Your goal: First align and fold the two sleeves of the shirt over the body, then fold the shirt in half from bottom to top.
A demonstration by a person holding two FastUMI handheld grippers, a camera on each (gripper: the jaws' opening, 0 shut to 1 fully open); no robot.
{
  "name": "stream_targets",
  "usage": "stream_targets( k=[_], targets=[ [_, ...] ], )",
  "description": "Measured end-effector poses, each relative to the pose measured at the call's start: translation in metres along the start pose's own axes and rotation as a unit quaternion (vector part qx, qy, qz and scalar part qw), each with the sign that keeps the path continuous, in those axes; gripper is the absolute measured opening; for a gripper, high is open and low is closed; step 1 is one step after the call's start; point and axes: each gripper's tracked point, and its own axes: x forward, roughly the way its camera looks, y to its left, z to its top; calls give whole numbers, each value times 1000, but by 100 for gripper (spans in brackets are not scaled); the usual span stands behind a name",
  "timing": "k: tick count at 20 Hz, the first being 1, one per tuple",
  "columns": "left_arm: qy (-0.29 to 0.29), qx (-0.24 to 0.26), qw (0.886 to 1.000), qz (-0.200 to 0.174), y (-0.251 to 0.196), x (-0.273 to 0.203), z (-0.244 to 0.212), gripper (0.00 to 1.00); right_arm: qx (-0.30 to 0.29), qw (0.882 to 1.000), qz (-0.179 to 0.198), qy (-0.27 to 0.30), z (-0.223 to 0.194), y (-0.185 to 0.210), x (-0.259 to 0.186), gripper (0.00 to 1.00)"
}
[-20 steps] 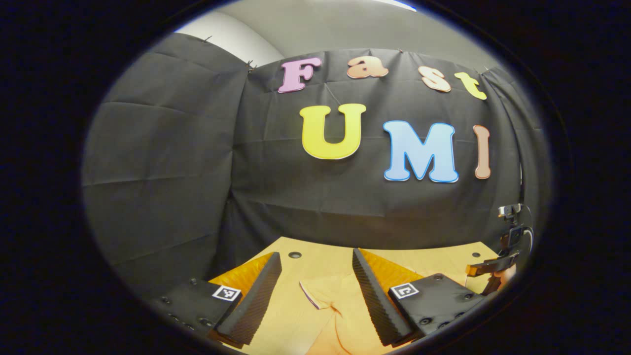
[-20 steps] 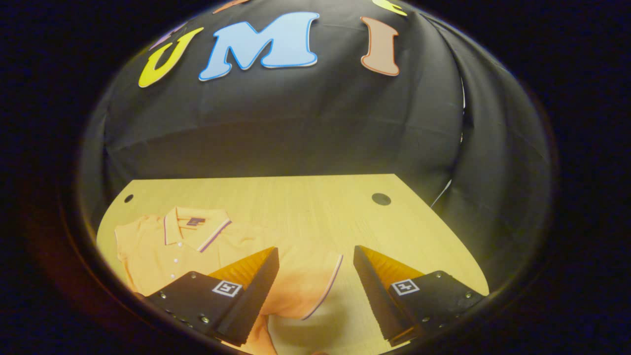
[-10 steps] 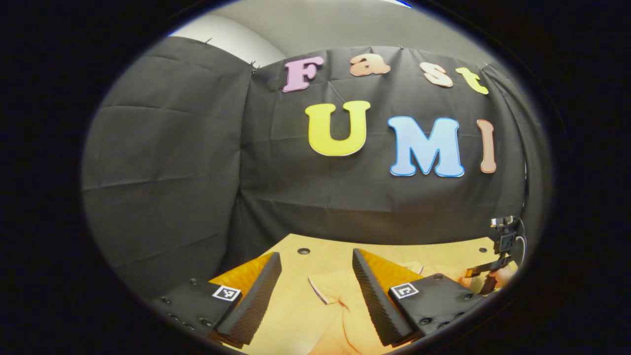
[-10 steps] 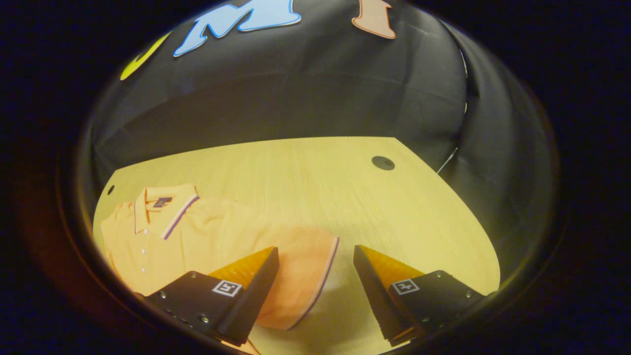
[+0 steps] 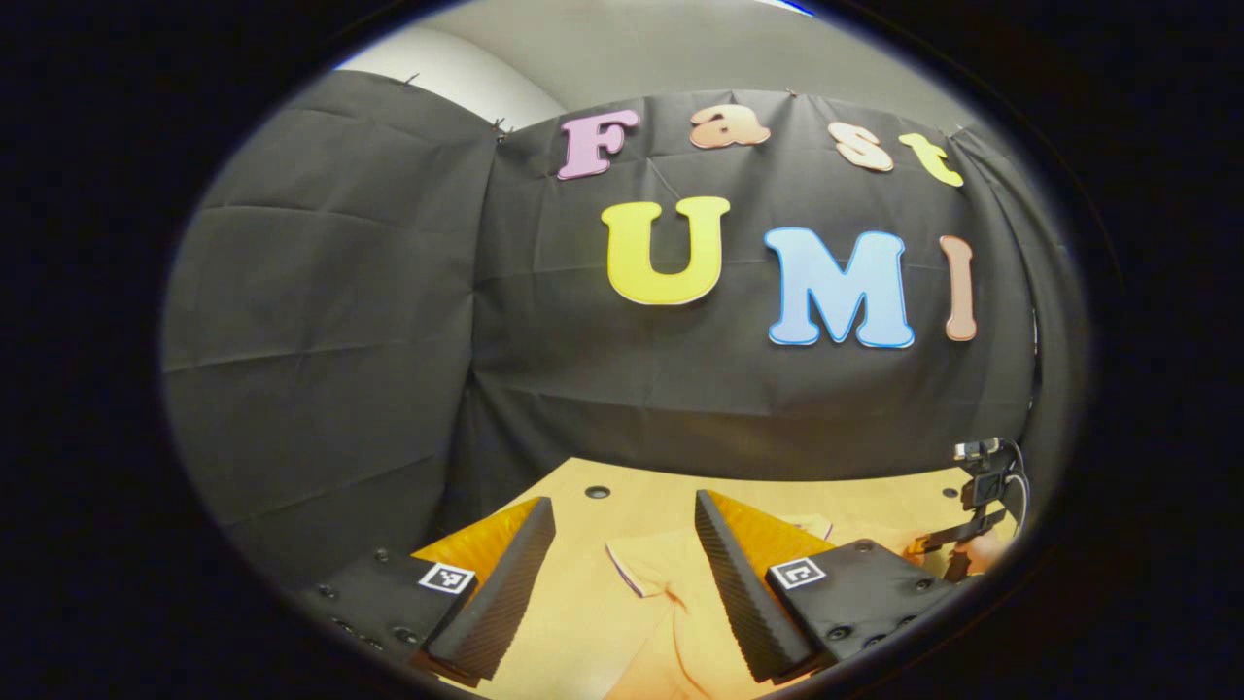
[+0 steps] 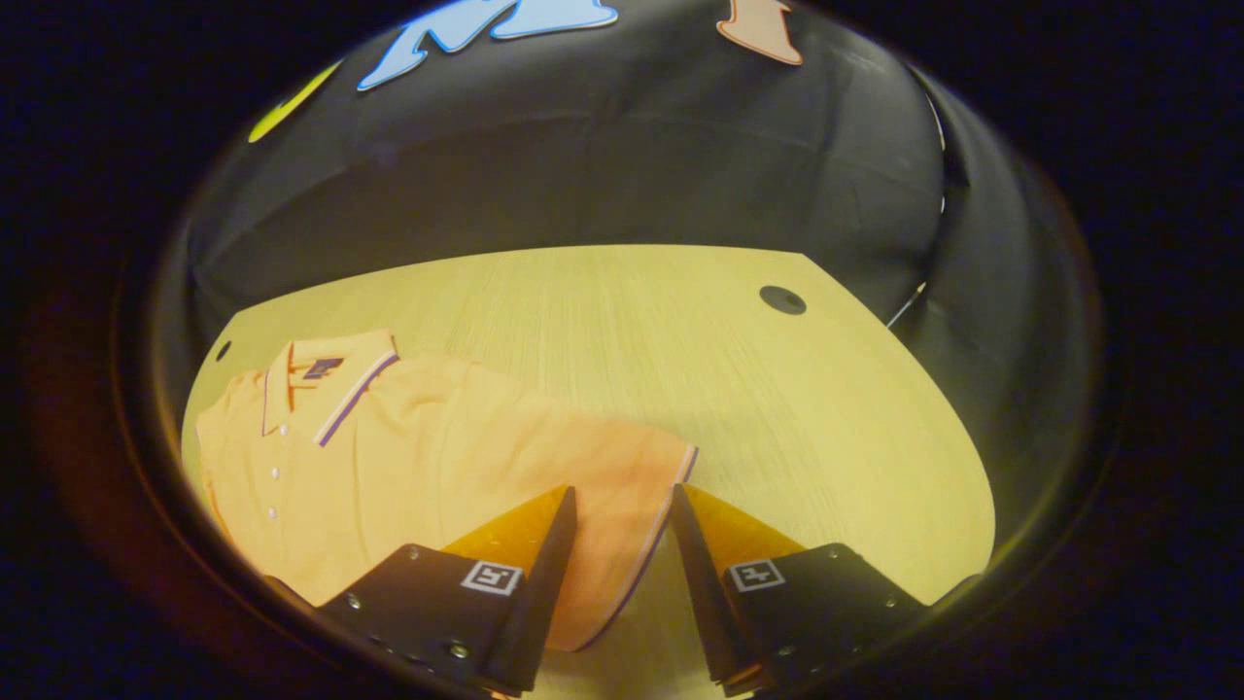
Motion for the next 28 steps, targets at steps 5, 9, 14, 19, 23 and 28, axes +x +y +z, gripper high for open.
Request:
stream_targets(
  k=[5, 9, 14, 19, 23, 28],
  targets=[
    [-1, -2, 1000, 3, 7, -4, -1, 94, 20, 1000, 8, 4, -1, 1, 0, 12],
    [3, -9, 1000, 4, 13, -5, -4, 94, 10, 1000, 9, -2, 2, 2, -3, 3],
    [-1, -9, 1000, 4, 17, -7, -3, 94, -3, 999, 24, -39, 25, 14, -27, 3],
    [0, -13, 1000, -1, 16, -7, -6, 94, -27, 994, 73, -76, 43, 52, -57, 3],
    [0, -15, 1000, -4, 16, -9, -7, 94, -55, 989, 115, -73, 40, 94, -65, 3],
    [2, -19, 1000, 6, 25, -15, -11, 94, -86, 986, 136, -48, 17, 130, -54, 3]
  ],
)
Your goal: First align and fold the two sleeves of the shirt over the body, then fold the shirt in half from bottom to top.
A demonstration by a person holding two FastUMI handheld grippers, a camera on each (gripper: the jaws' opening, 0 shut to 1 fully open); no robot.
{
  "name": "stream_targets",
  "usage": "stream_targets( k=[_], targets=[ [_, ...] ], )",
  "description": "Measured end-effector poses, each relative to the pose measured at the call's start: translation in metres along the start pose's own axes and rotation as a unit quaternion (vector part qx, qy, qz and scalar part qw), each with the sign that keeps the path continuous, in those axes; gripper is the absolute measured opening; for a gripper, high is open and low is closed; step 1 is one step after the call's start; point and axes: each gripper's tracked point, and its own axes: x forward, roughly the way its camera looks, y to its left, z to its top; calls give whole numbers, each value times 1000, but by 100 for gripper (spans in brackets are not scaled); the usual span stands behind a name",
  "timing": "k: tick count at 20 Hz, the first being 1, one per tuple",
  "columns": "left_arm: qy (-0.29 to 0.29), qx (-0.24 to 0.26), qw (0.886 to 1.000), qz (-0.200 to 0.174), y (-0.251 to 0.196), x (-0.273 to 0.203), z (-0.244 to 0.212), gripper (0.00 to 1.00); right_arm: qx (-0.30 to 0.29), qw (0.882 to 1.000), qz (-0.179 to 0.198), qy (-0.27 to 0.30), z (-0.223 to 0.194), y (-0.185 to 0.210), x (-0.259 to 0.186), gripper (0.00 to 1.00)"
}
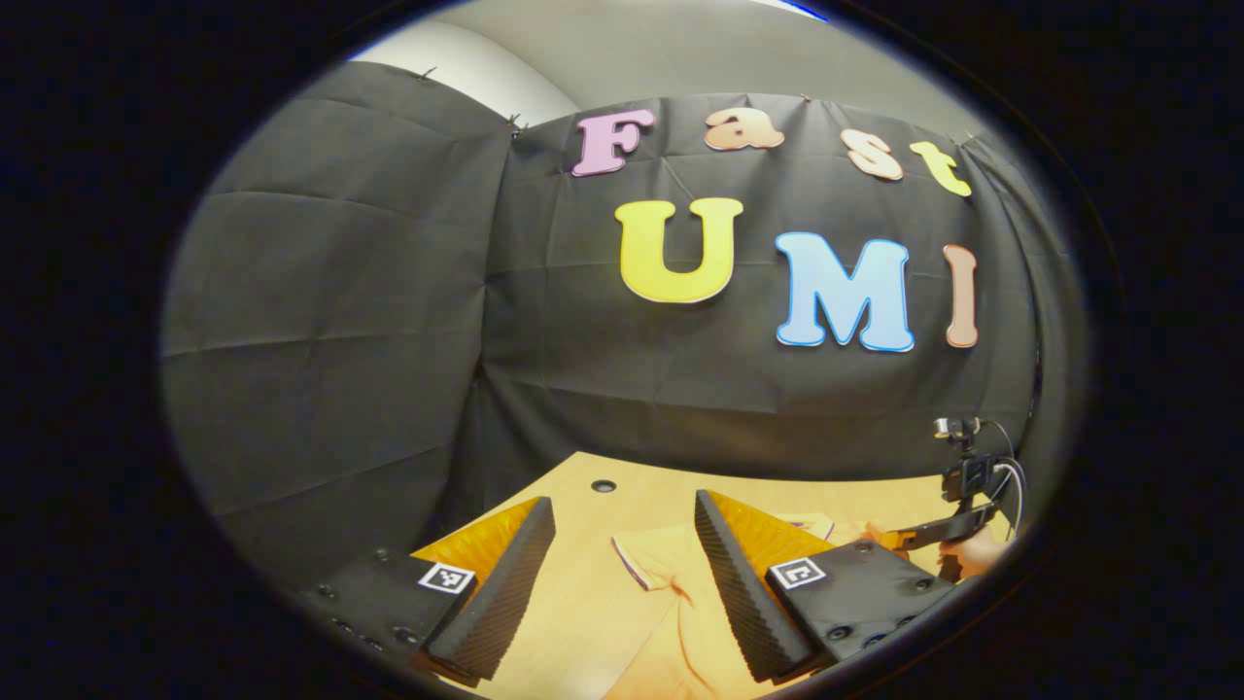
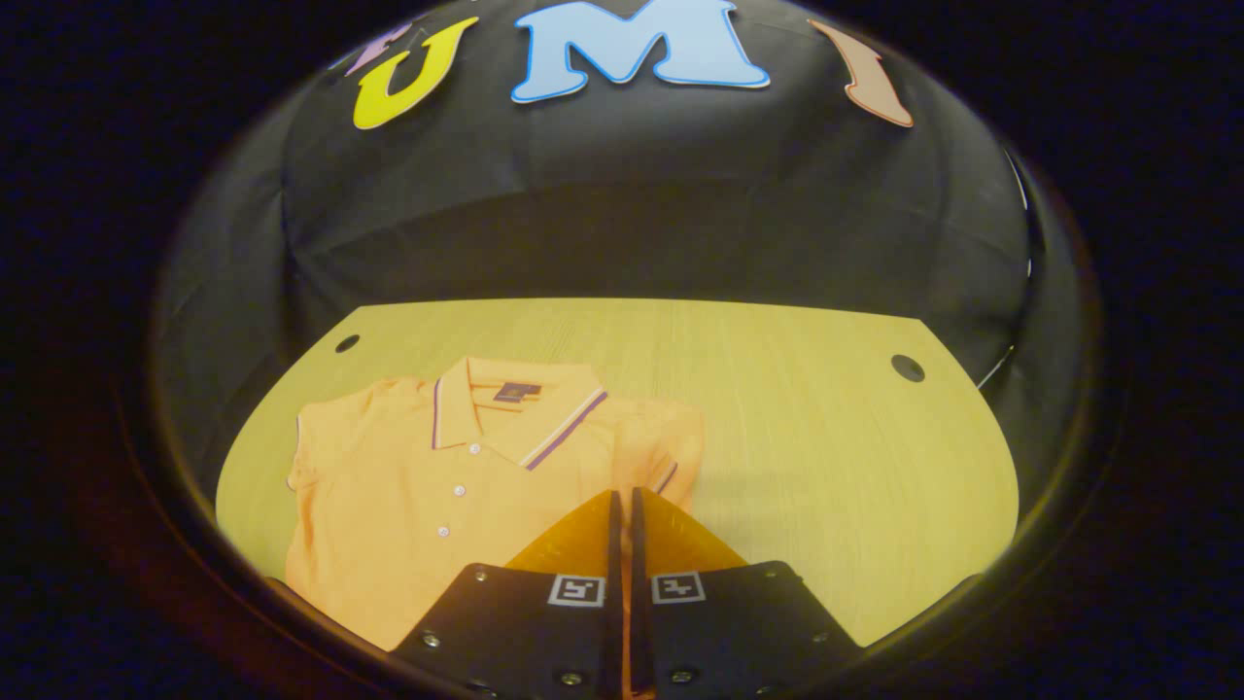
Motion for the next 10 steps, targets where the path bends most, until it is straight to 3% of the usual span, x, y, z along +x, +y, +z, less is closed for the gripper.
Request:
stream_targets(
  k=[5, 10],
  targets=[
    [5, -4, 1000, 9, 9, -5, -4, 94, -9, 999, 13, 31, -20, 14, 10, 3],
    [10, -12, 1000, 6, 8, -1, -7, 94, -7, 999, 24, 33, -19, 18, 6, 11]
  ],
)
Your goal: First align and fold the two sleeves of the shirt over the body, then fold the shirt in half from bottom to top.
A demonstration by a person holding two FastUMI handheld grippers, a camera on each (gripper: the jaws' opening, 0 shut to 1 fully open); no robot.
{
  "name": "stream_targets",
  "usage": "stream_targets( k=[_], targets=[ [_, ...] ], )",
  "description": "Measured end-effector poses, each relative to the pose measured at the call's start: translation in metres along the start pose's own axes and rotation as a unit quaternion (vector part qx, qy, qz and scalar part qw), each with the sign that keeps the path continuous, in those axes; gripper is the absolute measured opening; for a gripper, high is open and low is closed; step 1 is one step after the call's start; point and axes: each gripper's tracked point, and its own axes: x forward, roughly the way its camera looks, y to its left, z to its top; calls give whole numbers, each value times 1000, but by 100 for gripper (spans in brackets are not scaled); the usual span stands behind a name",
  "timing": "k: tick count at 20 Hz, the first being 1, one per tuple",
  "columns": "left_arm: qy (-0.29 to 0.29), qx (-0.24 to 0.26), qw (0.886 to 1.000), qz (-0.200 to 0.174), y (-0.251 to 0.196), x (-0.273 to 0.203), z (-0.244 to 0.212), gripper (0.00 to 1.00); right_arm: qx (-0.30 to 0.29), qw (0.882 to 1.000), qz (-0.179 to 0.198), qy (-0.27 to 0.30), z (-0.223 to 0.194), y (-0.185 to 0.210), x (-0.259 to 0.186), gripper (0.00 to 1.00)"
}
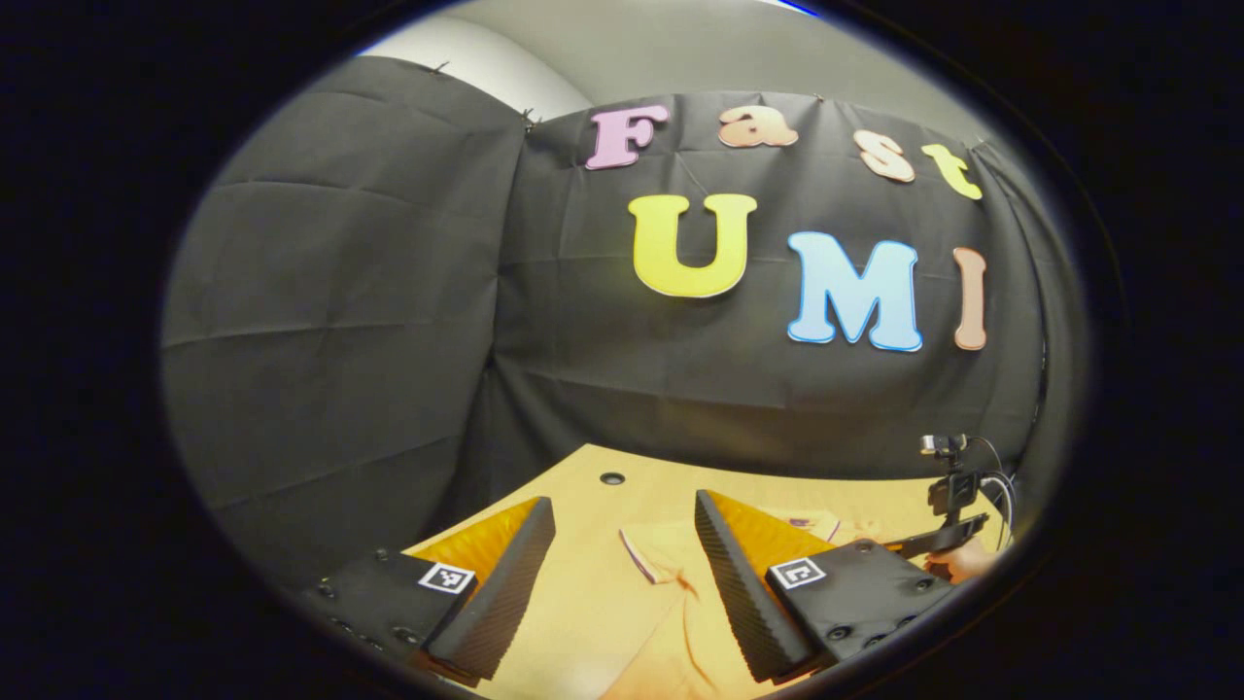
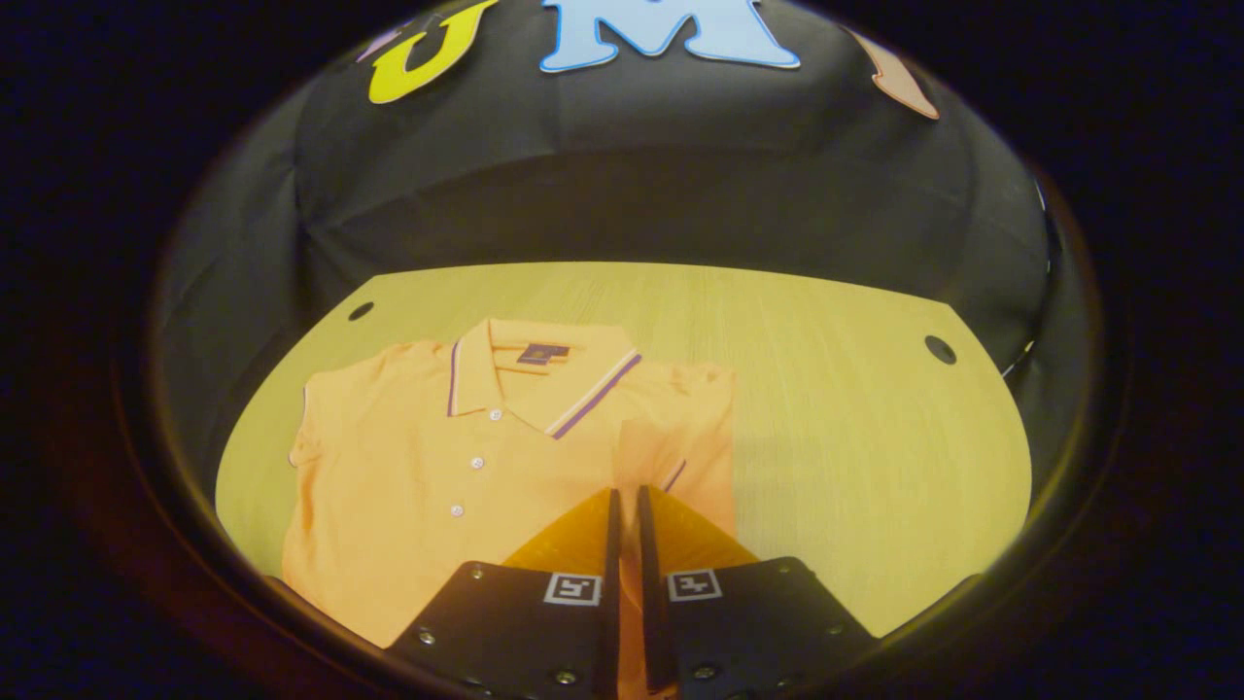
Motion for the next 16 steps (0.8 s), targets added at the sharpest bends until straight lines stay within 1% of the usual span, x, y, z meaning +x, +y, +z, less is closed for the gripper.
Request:
stream_targets(
  k=[2, 3, 4, 6, 7, 8, 9, 11, 12, 13, 14, 16],
  targets=[
    [2, 1, 1000, -9, -2, 4, -2, 94, 0, 1000, 0, -2, 1, 0, -3, 12],
    [2, 2, 1000, -14, -3, 5, -1, 94, 2, 1000, 0, -4, 0, 3, -7, 17],
    [3, 4, 1000, -18, -3, 8, -1, 94, 4, 1000, 1, -8, 2, 4, -12, 19],
    [5, 6, 999, -31, -5, 16, -2, 94, 11, 1000, -1, -17, 4, 7, -21, 35],
    [7, 6, 999, -38, -7, 21, -4, 94, 15, 1000, 0, -21, 4, 13, -26, 38],
    [10, 4, 999, -45, -10, 26, -6, 94, 19, 999, -1, -27, 6, 14, -33, 49],
    [13, 1, 999, -52, -12, 32, -9, 94, 20, 999, -3, -34, 9, 16, -42, 53],
    [23, -6, 998, -63, -17, 43, -17, 95, 21, 999, 1, -42, 13, 23, -61, 72],
    [27, -9, 997, -69, -19, 49, -21, 95, 21, 999, 1, -49, 17, 26, -71, 84],
    [30, -11, 997, -72, -21, 57, -24, 95, 20, 998, -1, -60, 22, 28, -84, 89],
    [36, -14, 996, -77, -21, 66, -30, 95, 20, 997, -5, -72, 26, 31, -97, 91],
    [45, -21, 995, -84, -21, 82, -41, 94, 24, 995, -12, -92, 35, 36, -120, 91]
  ],
)
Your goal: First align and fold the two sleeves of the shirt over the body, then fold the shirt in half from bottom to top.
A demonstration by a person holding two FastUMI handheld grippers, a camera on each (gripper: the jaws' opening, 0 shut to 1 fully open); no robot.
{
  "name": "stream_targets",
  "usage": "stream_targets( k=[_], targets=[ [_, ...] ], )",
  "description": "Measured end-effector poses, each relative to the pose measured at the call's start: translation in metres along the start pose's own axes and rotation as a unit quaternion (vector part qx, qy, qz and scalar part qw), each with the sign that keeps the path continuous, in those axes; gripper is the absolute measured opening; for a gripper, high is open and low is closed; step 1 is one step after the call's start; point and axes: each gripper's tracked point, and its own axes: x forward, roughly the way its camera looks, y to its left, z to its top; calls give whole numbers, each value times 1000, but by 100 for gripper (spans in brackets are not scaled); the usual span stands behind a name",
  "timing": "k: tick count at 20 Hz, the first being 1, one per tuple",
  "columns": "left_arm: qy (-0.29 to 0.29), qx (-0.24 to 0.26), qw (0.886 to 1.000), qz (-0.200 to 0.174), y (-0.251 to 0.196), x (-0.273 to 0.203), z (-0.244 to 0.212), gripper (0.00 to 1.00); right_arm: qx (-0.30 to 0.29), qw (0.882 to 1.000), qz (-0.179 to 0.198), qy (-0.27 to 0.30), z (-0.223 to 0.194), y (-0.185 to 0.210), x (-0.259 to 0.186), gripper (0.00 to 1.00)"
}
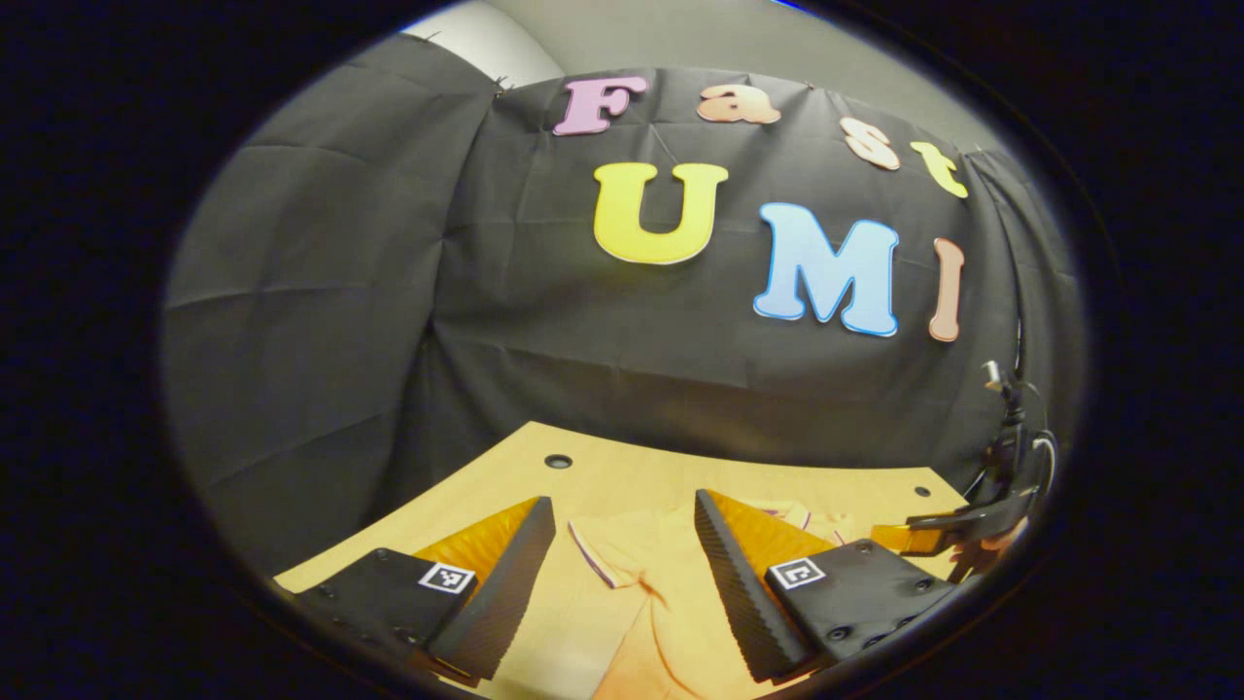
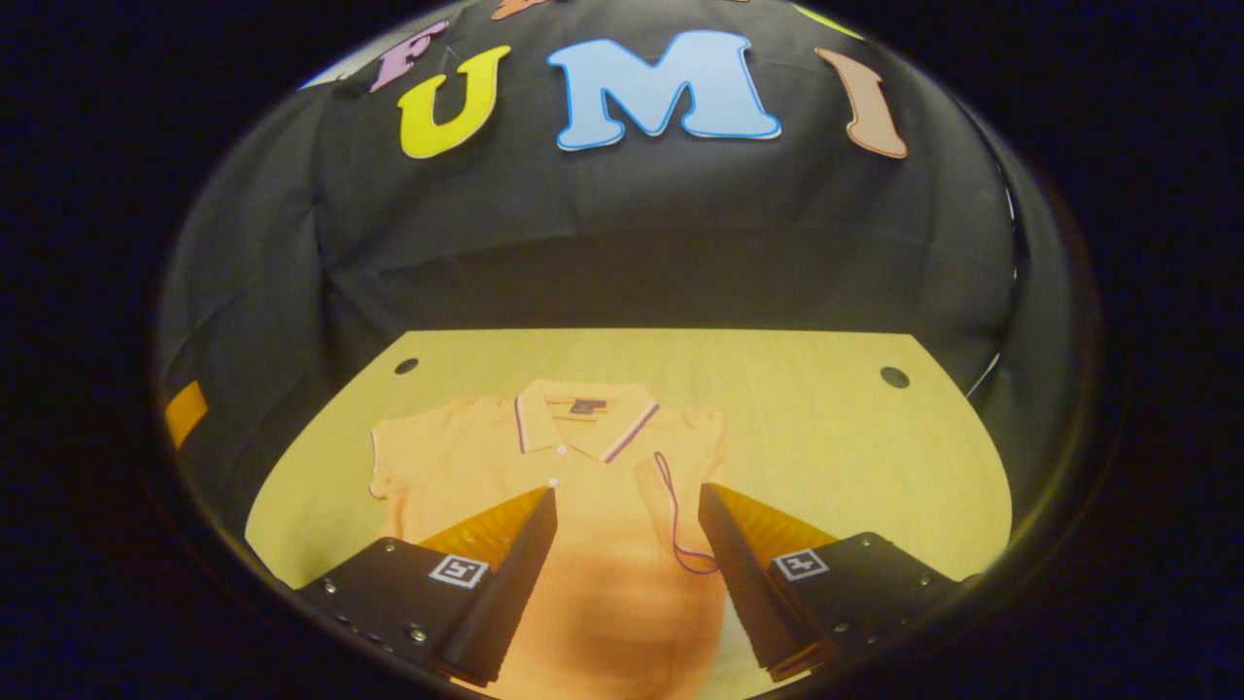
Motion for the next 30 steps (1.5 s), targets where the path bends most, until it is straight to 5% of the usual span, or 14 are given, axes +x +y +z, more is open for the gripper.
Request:
stream_targets(
  k=[10, 20, 30],
  targets=[
    [80, -25, 996, -31, 20, 108, -66, 94, 10, 996, -60, -68, 33, 20, -93, 96],
    [141, -17, 990, -6, 39, 207, -128, 94, 22, 996, -44, -79, 31, 48, -129, 96],
    [194, 8, 980, 36, 63, 248, -186, 93, 63, 996, -54, -42, 2, 29, -136, 96]
  ],
)
